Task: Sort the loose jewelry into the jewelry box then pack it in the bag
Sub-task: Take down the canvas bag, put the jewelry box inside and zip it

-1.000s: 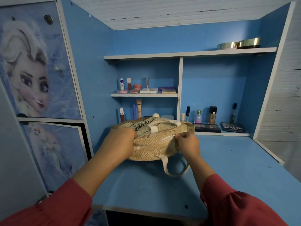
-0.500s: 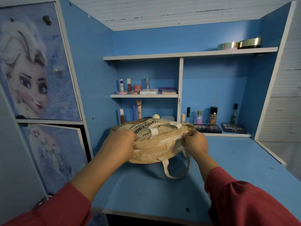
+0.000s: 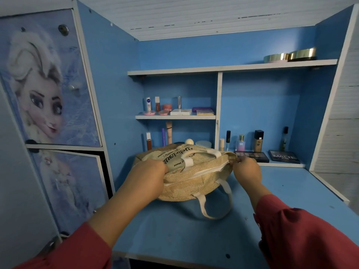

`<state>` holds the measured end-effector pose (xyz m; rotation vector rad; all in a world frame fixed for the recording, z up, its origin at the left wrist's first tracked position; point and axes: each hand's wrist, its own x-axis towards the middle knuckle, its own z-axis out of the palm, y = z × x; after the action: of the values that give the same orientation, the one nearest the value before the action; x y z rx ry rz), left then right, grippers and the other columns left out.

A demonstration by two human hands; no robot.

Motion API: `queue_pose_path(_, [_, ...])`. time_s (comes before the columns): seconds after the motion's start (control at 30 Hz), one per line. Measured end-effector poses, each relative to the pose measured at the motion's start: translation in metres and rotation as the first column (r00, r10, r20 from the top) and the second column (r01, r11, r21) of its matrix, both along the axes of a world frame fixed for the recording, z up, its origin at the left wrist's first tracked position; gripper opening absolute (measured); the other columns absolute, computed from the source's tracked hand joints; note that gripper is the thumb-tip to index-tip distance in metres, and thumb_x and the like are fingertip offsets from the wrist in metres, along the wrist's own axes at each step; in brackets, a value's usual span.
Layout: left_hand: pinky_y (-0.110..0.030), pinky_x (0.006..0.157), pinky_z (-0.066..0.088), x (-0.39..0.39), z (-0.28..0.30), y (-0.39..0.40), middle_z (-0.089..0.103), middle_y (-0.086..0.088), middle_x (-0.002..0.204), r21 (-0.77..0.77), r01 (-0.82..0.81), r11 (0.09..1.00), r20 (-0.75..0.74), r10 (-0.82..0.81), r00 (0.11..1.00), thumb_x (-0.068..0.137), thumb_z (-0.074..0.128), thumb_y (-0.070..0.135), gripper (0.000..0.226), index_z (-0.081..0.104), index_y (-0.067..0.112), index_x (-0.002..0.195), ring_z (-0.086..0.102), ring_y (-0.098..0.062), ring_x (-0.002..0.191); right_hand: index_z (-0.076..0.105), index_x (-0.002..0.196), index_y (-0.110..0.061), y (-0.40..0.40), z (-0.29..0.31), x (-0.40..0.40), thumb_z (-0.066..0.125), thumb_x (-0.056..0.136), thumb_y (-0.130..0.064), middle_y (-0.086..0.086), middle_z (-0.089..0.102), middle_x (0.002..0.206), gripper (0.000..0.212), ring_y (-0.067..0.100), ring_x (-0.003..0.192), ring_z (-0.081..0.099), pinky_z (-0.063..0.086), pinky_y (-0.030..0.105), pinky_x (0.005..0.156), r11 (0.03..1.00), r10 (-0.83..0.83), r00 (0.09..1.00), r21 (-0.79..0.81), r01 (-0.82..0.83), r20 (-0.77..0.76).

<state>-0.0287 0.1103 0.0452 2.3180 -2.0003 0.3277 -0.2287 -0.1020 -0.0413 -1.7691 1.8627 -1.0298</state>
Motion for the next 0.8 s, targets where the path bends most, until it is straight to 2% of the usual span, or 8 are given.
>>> queue_pose_path(0.17, [-0.029, 0.063, 0.051, -0.014, -0.004, 0.003, 0.065, -0.001, 0.086, 0.006, -0.018, 1.0, -0.07, 0.019, 0.997, 0.08, 0.045, 0.001, 0.041, 0.068, 0.02, 0.108, 0.062, -0.018, 0.078, 0.064, 0.097, 0.001, 0.002, 0.006, 0.004, 0.044, 0.096, -0.02, 0.019, 0.066, 0.098, 0.029, 0.032, 0.086, 0.06, 0.048, 0.038, 0.072, 0.99, 0.012, 0.961, 0.131, -0.051, 0.277])
queue_pose_path(0.23, [-0.028, 0.056, 0.045, -0.024, -0.008, 0.002, 0.062, 0.0, 0.08, 0.009, -0.017, 1.0, -0.059, 0.018, 0.998, 0.08, 0.045, 0.004, 0.033, 0.068, 0.018, 0.099, 0.061, -0.018, 0.075, 0.06, 0.099, 0.003, 0.005, 0.013, 0.008, 0.04, 0.098, -0.026, 0.021, 0.066, 0.098, 0.035, 0.031, 0.082, 0.06, 0.051, 0.039, 0.069, 0.972, -0.004, 0.914, 0.215, -0.091, 0.407])
queue_pose_path(0.33, [-0.028, 0.057, 0.038, -0.046, -0.013, 0.002, 0.05, 0.001, 0.07, -0.024, 0.012, 1.0, 0.032, -0.011, 0.999, 0.086, 0.048, 0.01, 0.011, 0.059, 0.013, 0.083, 0.053, -0.018, 0.069, 0.055, 0.095, -0.002, 0.023, 0.029, 0.008, 0.032, 0.099, -0.03, 0.017, 0.06, 0.079, 0.036, 0.026, 0.063, 0.055, 0.04, 0.028, 0.052, 0.91, 0.001, 0.785, 0.325, -0.258, 0.62])
queue_pose_path(0.4, [-0.029, 0.06, 0.036, -0.061, -0.014, 0.0, 0.047, 0.0, 0.071, -0.026, 0.029, 0.999, 0.075, -0.027, 0.997, 0.089, 0.046, 0.011, 0.013, 0.052, 0.015, 0.078, 0.05, -0.021, 0.071, 0.054, 0.097, -0.002, 0.039, 0.04, 0.004, 0.035, 0.097, -0.037, 0.017, 0.061, 0.082, 0.04, 0.028, 0.065, 0.058, 0.042, 0.028, 0.056, 0.846, 0.078, 0.81, 0.391, -0.363, 0.582])
queue_pose_path(0.53, [-0.031, 0.066, 0.036, -0.087, -0.02, -0.005, 0.064, -0.009, 0.099, -0.01, 0.087, 0.996, 0.118, -0.085, 0.989, 0.095, 0.045, 0.02, 0.021, 0.062, 0.01, 0.099, 0.061, -0.027, 0.092, 0.058, 0.104, 0.001, 0.057, 0.052, -0.005, 0.036, 0.096, -0.054, 0.018, 0.069, 0.081, 0.06, 0.03, 0.071, 0.068, 0.051, 0.032, 0.061, 0.727, 0.256, 0.836, 0.474, -0.498, 0.485])
queue_pose_path(0.67, [-0.028, 0.054, 0.03, -0.092, -0.014, -0.015, 0.05, 0.0, 0.068, 0.016, 0.139, 0.99, -0.047, -0.138, 0.989, 0.094, 0.032, 0.063, 0.056, 0.051, 0.017, 0.069, 0.047, -0.019, 0.064, 0.061, 0.092, 0.001, 0.06, 0.059, -0.007, 0.052, 0.094, -0.011, 0.016, 0.067, 0.074, 0.015, 0.022, 0.058, 0.065, 0.057, 0.033, 0.057, 0.78, 0.33, 0.886, 0.434, -0.45, 0.326])
queue_pose_path(0.73, [-0.028, 0.052, 0.034, -0.075, -0.005, -0.027, 0.049, 0.003, 0.062, -0.06, 0.096, 0.994, -0.177, -0.105, 0.979, 0.09, 0.025, 0.072, 0.064, 0.05, 0.019, 0.064, 0.047, -0.015, 0.058, 0.059, 0.093, 0.004, 0.05, 0.059, -0.01, 0.05, 0.094, -0.003, 0.016, 0.063, 0.072, 0.011, 0.021, 0.053, 0.061, 0.056, 0.03, 0.054, 0.794, 0.295, 0.909, 0.453, -0.405, 0.295])
queue_pose_path(0.8, [-0.029, 0.058, 0.046, -0.043, 0.0, -0.044, 0.06, 0.003, 0.071, -0.191, -0.003, 0.982, -0.262, -0.048, 0.964, 0.092, 0.026, 0.068, 0.063, 0.062, 0.02, 0.077, 0.056, -0.014, 0.064, 0.057, 0.102, 0.007, 0.042, 0.061, -0.012, 0.049, 0.095, -0.004, 0.017, 0.063, 0.079, 0.015, 0.021, 0.058, 0.06, 0.055, 0.029, 0.058, 0.771, 0.294, 0.92, 0.504, -0.389, 0.26])
